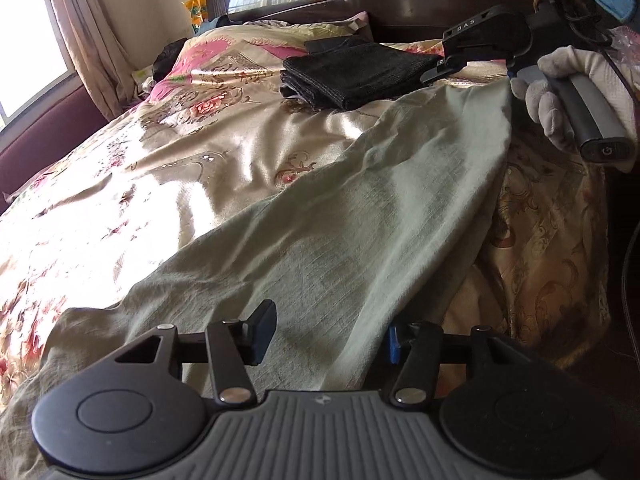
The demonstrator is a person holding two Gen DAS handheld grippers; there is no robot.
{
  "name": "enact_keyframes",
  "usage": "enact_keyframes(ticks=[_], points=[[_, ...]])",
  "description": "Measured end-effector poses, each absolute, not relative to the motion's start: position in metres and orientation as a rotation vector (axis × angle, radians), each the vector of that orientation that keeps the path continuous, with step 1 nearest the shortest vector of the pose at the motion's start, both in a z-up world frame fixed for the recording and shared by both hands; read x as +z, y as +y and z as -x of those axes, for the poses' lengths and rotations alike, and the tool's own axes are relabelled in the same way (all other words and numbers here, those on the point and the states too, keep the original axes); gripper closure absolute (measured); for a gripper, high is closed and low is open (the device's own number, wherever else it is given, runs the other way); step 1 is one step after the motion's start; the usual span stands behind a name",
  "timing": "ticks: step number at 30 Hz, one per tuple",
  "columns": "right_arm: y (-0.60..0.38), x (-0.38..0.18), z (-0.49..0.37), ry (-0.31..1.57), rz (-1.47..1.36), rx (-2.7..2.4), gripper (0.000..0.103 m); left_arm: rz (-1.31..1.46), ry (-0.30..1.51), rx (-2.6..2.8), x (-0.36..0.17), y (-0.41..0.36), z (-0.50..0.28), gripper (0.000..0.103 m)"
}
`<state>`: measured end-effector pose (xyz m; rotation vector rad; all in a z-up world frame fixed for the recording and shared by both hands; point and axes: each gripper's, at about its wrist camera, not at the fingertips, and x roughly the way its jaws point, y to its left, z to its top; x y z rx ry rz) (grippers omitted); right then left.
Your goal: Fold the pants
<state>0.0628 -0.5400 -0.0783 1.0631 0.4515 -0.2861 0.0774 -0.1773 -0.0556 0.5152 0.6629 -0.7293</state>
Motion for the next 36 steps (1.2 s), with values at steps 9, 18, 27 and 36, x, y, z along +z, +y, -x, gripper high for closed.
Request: enact_keyframes(ticks=[9, 18, 27, 36], points=[[-0.541, -0.091, -0.055, 0.552, -1.040, -0.358, 0.100, -0.486, 0.702, -0.692, -0.063, -0.169, -0.072, 0.033], [-0.459, 0.009, -0.061, 0.436, -0.801, -0.152, 0.100, -0.409, 0.683, -0.576, -0.054, -0.116, -0.076, 0.031], [-0.189, 0.048, -0.134, 0.601, -0.276, 0.327, 0.100, -0.279, 0.662, -0.386, -0.043, -0.003, -0.072, 0.031], [0.028, 0.017, -0.122, 0.654, 0.154, 0.562, 0.100, -0.126, 0.659, -0.299, -0.041, 0.086, -0.048, 0.030]])
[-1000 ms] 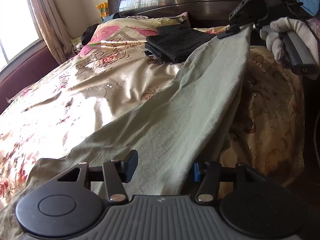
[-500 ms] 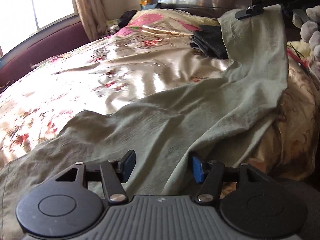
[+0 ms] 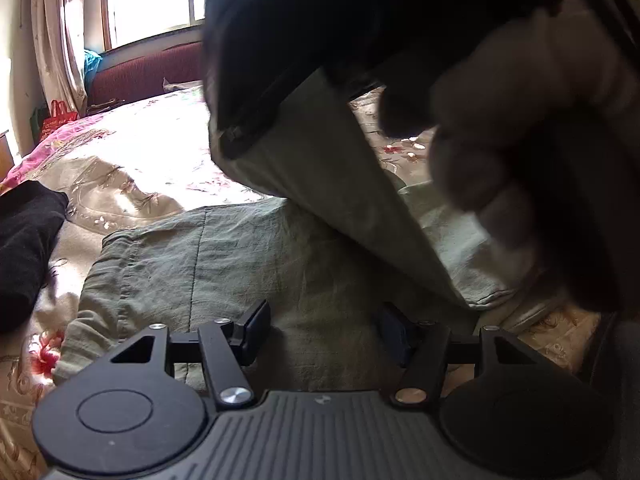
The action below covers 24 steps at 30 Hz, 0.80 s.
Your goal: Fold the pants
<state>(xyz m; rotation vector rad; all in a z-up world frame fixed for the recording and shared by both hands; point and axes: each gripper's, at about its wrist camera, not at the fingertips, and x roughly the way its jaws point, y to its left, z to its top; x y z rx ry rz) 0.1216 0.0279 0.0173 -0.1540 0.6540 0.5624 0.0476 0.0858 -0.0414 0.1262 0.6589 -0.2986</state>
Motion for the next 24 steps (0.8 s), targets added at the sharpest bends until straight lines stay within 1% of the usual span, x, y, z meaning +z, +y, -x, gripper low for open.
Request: enact_keyframes(ticks=[4, 7, 12, 16, 22, 24], points=[[0.059, -0.006, -0.112, 0.692, 0.277, 0.602, 0.100, -0.114, 0.646, -0.298, -0.040, 0.101, -0.035, 0.029], [0.076, -0.012, -0.104, 0.665, 0.373, 0.583, 0.100, -0.084, 0.647, -0.267, -0.038, 0.110, -0.030, 0.030], [0.088, -0.013, -0.107, 0.674, 0.401, 0.592, 0.098, -0.009, 0.645, -0.251, -0.036, 0.123, -0.029, 0.030], [0.101, -0.014, -0.109, 0.674, 0.414, 0.600, 0.100, 0.032, 0.646, -0.232, -0.037, 0.135, -0.029, 0.029], [0.119, 0.002, -0.098, 0.574, 0.432, 0.626, 0.100, 0.063, 0.630, -0.192, -0.035, 0.148, -0.025, 0.029], [0.131, -0.003, -0.099, 0.600, 0.473, 0.662, 0.097, 0.057, 0.637, -0.181, -0.036, 0.151, -0.024, 0.029]])
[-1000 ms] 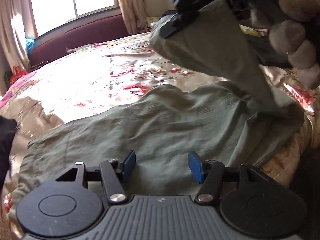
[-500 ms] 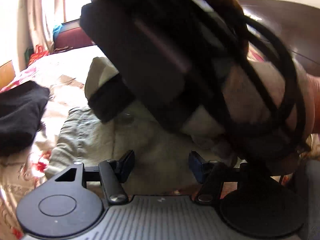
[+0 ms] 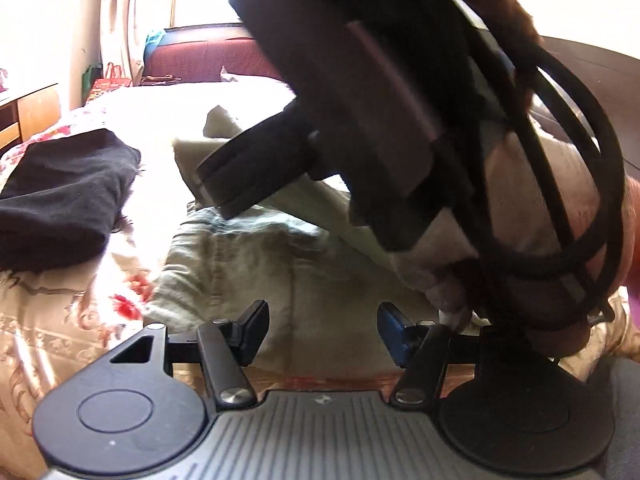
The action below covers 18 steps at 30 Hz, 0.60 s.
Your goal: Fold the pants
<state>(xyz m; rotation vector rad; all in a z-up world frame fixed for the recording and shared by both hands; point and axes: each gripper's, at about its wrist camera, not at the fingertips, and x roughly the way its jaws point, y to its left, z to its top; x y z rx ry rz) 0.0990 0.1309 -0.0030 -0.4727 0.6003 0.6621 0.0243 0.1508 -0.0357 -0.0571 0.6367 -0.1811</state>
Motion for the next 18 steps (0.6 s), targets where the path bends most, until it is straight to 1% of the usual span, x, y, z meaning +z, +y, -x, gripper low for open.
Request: enact_keyframes(ticks=[2, 3, 5, 7, 10, 12, 15, 18], points=[[0.139, -0.013, -0.101, 0.638, 0.479, 0.697, 0.092, 0.047, 0.652, -0.169, -0.037, 0.154, -0.022, 0.029], [0.142, -0.017, -0.101, 0.664, 0.486, 0.719, 0.079, 0.043, 0.658, -0.163, -0.037, 0.155, -0.020, 0.029], [0.139, -0.018, -0.098, 0.682, 0.462, 0.753, 0.061, 0.025, 0.665, -0.149, -0.037, 0.158, -0.014, 0.029], [0.128, -0.011, -0.090, 0.650, 0.435, 0.779, 0.062, 0.008, 0.672, -0.137, -0.038, 0.161, -0.007, 0.029], [0.099, 0.007, -0.082, 0.632, 0.355, 0.778, 0.059, -0.020, 0.687, -0.111, -0.038, 0.163, 0.002, 0.029], [0.073, 0.017, -0.079, 0.652, 0.281, 0.797, 0.050, -0.037, 0.690, -0.090, -0.036, 0.168, 0.008, 0.029], [0.037, 0.026, -0.073, 0.663, 0.196, 0.784, 0.050, -0.057, 0.671, -0.065, -0.024, 0.176, 0.014, 0.029], [0.002, 0.030, -0.066, 0.649, 0.153, 0.735, 0.049, -0.117, 0.615, -0.046, -0.005, 0.171, 0.020, 0.029]])
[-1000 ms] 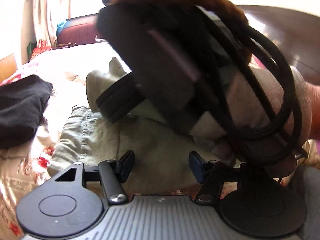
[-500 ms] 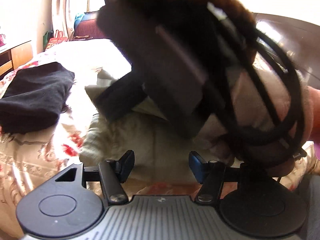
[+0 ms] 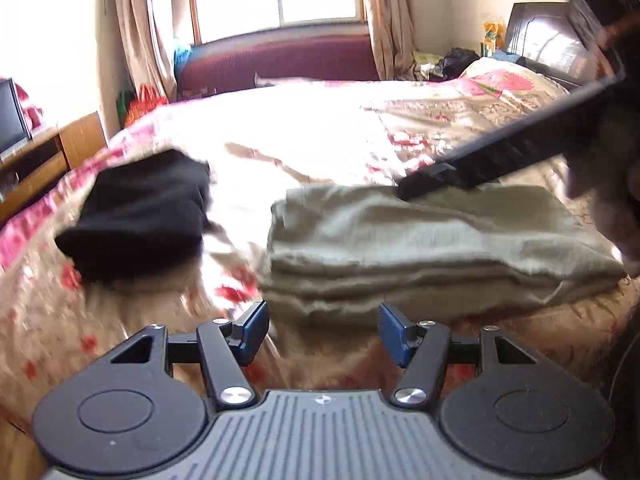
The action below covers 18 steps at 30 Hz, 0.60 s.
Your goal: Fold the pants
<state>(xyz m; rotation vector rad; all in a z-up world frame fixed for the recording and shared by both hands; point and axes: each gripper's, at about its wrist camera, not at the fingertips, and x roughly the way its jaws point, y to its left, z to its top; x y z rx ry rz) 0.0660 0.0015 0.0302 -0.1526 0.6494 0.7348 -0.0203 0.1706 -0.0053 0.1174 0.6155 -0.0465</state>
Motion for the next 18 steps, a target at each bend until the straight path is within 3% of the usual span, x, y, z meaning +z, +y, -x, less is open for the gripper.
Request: enact_keyframes(ticks=[8, 15, 18], points=[[-0.111, -0.001, -0.080, 0.763, 0.044, 0.334, 0.049, -0.189, 0.495, -0.105, 0.003, 0.148, -0.036, 0.023], [-0.183, -0.049, -0.103, 0.896, -0.200, 0.153, 0.048, -0.243, 0.687, -0.112, -0.056, 0.135, -0.091, 0.021], [-0.192, -0.054, -0.101, 0.893, -0.293, 0.233, 0.048, -0.243, 0.686, -0.109, -0.047, 0.137, -0.083, 0.021]])
